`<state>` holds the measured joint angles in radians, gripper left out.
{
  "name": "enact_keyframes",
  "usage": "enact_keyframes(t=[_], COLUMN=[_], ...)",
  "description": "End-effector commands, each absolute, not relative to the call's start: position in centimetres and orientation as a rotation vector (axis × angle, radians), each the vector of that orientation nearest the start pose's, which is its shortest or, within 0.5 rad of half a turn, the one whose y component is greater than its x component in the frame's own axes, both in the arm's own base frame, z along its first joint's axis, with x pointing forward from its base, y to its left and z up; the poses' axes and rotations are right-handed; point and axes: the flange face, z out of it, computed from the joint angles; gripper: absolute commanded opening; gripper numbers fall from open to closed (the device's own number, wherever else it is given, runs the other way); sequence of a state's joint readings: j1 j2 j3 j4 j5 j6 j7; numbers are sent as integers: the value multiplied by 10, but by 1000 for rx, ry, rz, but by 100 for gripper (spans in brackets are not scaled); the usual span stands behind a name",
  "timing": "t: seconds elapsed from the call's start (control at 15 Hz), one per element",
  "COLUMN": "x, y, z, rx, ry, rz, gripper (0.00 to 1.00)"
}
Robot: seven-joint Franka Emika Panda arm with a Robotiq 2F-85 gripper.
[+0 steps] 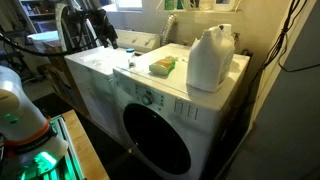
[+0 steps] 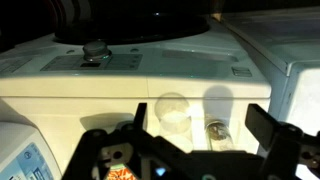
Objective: Sit up the green bottle
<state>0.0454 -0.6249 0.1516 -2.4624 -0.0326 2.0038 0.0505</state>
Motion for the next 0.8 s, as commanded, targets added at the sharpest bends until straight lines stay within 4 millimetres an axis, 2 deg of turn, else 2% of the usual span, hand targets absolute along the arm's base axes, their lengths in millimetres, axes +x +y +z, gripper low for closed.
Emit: enact_keyframes(t=[0.0, 0.47, 0.73], x=[372, 372, 404], y=[79, 79, 44], z=[523, 523, 541], rx=[-3223, -3223, -3261], ry=[-221, -221, -116], rz=[-278, -278, -334], gripper=[100, 100, 100])
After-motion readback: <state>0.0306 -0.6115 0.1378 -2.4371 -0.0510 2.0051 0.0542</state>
